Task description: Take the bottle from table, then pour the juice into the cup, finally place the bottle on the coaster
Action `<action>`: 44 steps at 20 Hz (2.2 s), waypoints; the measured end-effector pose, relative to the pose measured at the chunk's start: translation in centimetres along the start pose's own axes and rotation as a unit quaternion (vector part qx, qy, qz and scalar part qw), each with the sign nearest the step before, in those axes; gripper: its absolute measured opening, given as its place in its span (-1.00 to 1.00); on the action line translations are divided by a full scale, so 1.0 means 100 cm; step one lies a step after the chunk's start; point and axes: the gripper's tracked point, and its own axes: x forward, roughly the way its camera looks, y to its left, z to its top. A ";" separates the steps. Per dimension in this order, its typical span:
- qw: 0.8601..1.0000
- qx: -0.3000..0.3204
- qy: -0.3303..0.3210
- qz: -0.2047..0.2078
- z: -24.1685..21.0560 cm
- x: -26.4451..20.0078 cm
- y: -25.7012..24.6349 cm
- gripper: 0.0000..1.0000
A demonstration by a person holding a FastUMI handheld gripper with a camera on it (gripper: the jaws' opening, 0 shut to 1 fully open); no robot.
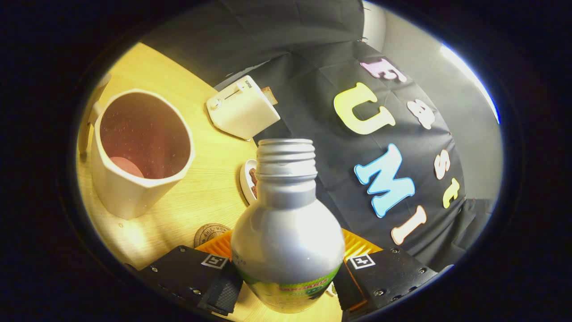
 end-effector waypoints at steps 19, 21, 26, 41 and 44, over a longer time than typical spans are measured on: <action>0.984 -0.171 -0.038 -0.032 0.013 0.008 -0.025 0.66; 0.981 -0.188 -0.040 -0.035 0.015 0.008 -0.028 0.66; 0.972 -0.223 -0.054 -0.044 0.021 0.009 -0.030 0.66; 0.941 -0.318 -0.093 -0.074 0.038 0.002 -0.035 0.65; 0.935 -0.333 -0.094 -0.073 0.038 0.002 -0.036 0.65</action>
